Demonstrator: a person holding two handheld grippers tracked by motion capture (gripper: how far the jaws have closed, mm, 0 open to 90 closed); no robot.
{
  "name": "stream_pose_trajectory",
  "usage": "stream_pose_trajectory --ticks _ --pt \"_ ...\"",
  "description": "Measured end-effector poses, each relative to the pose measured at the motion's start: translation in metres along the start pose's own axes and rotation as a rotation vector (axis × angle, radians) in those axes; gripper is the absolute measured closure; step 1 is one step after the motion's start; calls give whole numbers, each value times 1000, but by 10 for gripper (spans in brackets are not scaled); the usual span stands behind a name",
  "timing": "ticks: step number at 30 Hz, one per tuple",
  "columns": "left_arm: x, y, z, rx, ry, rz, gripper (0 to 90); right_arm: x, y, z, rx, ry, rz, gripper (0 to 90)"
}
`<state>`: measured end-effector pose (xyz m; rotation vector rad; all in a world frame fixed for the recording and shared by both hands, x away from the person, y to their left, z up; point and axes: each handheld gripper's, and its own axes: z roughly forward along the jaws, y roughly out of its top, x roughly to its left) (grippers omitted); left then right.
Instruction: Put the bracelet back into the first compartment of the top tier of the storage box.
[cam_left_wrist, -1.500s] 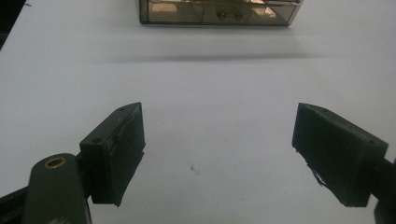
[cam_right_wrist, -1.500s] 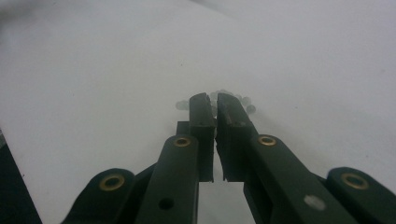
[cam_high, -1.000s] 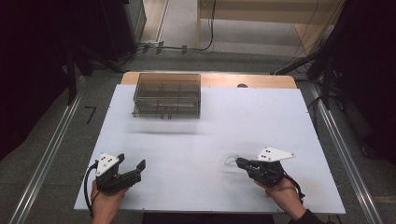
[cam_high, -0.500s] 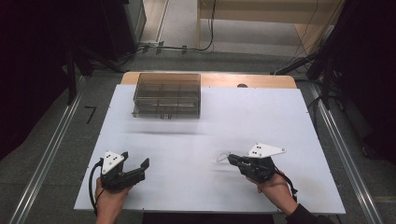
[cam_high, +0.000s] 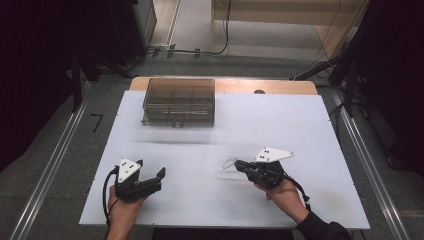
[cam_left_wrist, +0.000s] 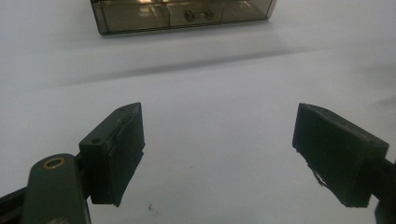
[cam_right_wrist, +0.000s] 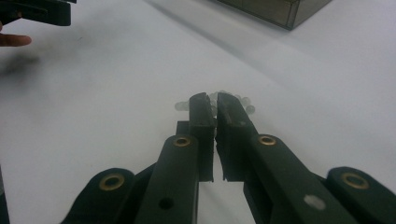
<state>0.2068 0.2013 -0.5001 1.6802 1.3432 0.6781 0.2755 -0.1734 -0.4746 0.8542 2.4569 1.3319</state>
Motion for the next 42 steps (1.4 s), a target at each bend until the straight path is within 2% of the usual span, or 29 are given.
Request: stream_pose_trajectory --ticks 29,36,42 --pt "-17 13 24 -4 -11 54 170 3 22 26 -13 26 -11 832" --pt "-26 19 32 -10 -28 84 172 4 25 30 -14 29 -13 832" --pt "-30 24 40 -16 -28 84 173 4 27 36 -12 36 -12 832"
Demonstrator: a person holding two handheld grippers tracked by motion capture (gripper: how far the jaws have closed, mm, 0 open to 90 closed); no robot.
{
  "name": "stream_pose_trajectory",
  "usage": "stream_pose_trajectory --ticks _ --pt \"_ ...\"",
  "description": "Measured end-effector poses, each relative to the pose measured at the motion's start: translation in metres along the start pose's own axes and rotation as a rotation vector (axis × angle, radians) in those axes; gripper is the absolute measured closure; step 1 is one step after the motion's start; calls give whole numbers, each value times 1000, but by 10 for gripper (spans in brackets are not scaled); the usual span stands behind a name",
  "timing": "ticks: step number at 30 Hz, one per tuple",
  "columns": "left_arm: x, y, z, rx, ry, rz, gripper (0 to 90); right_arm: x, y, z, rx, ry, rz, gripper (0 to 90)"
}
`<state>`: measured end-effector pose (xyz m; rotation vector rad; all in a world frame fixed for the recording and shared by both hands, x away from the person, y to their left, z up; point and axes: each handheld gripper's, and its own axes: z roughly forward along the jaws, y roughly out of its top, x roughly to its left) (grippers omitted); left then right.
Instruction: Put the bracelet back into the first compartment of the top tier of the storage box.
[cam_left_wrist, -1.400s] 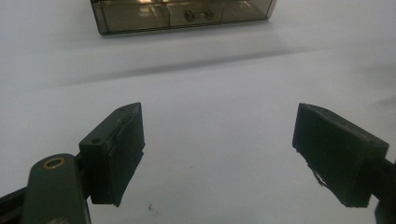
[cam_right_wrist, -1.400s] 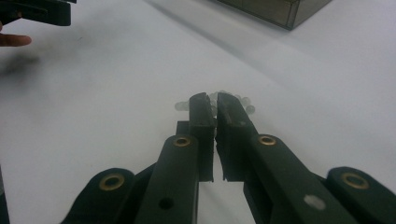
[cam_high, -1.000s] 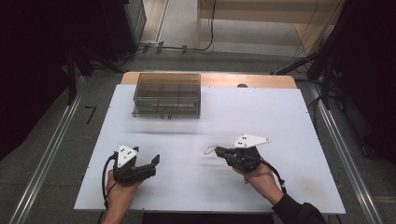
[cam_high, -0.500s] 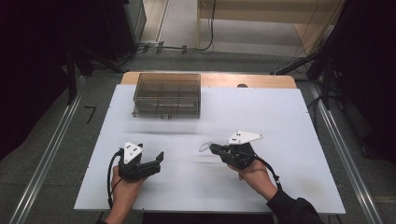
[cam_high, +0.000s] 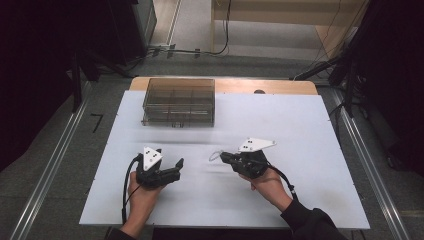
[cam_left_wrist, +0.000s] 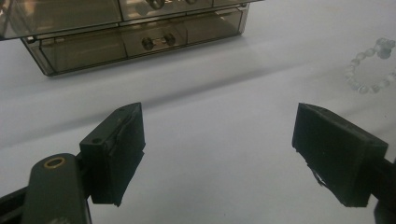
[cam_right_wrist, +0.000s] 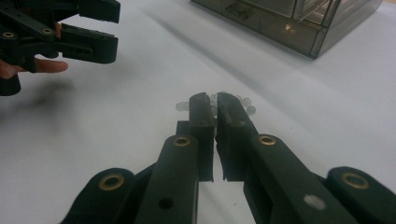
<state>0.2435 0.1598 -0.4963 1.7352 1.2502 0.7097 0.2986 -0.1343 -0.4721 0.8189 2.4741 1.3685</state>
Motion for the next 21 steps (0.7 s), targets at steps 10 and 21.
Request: stream_pose_trajectory --ticks 10,21 --pt "-7 6 11 1 -12 17 189 0 6 7 -7 2 -1 832" --pt "-18 9 23 7 -46 48 231 -1 11 14 -21 3 10 832"
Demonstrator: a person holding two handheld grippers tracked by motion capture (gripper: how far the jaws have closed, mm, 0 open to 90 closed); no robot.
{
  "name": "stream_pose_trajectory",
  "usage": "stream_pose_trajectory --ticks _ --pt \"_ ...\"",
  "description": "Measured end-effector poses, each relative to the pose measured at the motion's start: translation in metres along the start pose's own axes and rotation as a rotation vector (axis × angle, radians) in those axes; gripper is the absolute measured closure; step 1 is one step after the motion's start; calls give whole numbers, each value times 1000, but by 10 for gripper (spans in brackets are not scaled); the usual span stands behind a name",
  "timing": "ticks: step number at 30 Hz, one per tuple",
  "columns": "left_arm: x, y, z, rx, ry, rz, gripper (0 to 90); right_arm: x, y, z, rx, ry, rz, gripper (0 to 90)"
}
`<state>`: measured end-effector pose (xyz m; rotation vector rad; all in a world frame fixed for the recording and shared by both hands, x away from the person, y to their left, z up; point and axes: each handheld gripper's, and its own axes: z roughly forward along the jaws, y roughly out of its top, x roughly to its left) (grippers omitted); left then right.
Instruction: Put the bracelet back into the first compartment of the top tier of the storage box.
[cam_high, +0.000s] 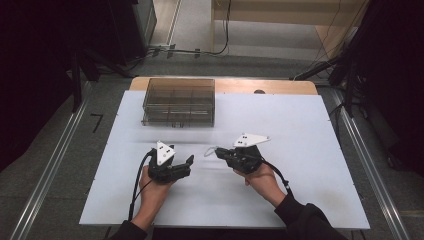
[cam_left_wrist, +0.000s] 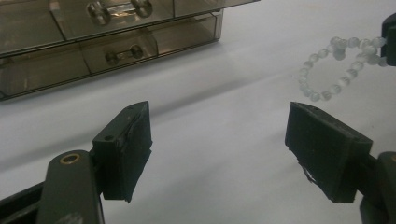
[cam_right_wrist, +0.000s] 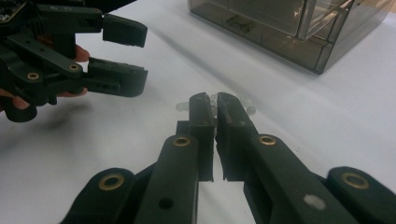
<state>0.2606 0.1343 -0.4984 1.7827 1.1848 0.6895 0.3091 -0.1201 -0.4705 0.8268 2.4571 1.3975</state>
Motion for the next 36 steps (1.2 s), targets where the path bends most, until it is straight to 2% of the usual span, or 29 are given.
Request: stream_pose_trajectory --ticks 20,30,36 --pt "-18 5 18 16 -31 59 295 -2 5 9 -10 -3 8 831" --pt "-29 6 24 22 -58 116 385 0 5 11 -7 3 5 830" --pt "-31 9 26 4 -62 133 472 0 6 11 -9 6 6 830"
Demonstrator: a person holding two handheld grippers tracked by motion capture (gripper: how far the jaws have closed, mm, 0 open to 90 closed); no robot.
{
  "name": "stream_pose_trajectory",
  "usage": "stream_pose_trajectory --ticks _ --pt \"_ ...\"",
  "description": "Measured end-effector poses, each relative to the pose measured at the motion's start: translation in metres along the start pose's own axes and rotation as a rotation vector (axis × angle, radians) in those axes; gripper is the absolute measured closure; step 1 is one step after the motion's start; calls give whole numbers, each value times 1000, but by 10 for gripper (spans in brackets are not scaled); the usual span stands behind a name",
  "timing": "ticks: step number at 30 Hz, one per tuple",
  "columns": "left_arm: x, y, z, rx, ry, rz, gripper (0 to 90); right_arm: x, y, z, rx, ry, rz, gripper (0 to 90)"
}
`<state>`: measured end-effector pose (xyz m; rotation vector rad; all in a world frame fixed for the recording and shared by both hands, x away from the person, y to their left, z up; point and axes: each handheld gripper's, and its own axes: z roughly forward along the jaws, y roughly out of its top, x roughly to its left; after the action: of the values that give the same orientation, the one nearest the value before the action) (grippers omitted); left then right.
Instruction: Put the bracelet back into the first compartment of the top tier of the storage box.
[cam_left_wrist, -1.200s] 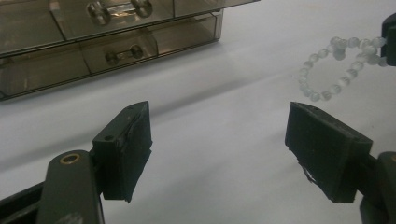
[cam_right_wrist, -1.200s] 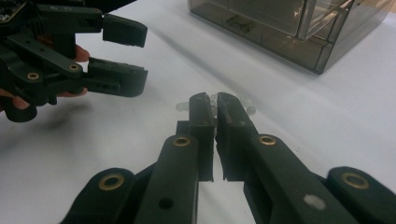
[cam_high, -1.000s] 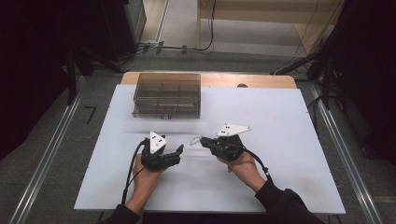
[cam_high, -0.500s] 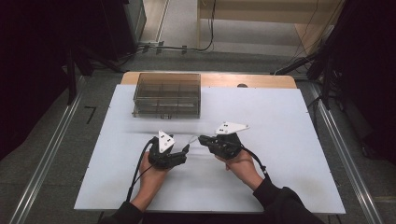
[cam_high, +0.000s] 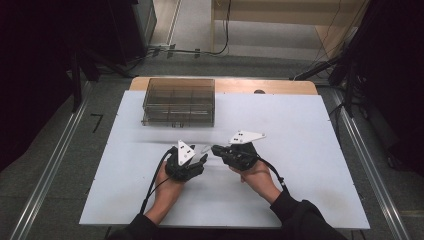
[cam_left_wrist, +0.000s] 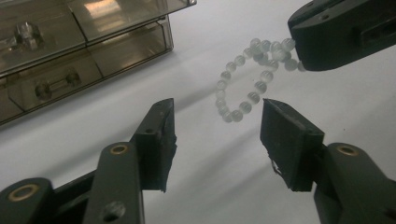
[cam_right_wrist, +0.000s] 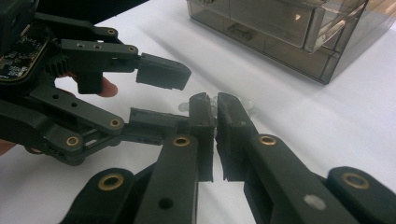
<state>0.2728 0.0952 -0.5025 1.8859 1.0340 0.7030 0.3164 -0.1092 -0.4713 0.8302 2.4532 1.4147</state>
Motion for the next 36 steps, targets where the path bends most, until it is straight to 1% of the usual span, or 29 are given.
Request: stream_pose_trajectory --ticks 4,6,9,11,14,17,21,24,28,31,33,36 --pt "-3 1 2 -6 -15 13 524 1 0 1 2 2 -1 830" --pt "-4 1 2 -12 -19 28 580 1 0 1 1 3 -2 830" --pt "-5 3 1 -27 -30 38 663 1 0 1 2 2 0 830" --pt "-6 4 2 -28 -40 37 700 1 0 1 1 2 0 830" --pt "-6 4 2 -18 -56 49 781 1 0 0 0 2 -1 829" --pt "-7 5 1 -24 -63 47 837 0 0 0 -1 2 1 828" --pt "-5 6 0 -30 -63 49 852 0 0 -1 -4 0 1 815" --pt "-4 8 -3 -43 -62 38 855 0 1 -1 -9 4 0 774" --pt "1 9 -7 -63 -50 24 856 0 1 -3 -19 5 -3 707" --pt "4 10 -10 -84 -40 5 856 -1 1 -4 -21 -5 0 649" --pt "8 11 -13 -97 -29 -8 856 -2 1 -5 -22 -9 -8 610" --pt "13 12 -17 -113 -18 -34 855 -4 1 -6 -22 -10 -7 579"
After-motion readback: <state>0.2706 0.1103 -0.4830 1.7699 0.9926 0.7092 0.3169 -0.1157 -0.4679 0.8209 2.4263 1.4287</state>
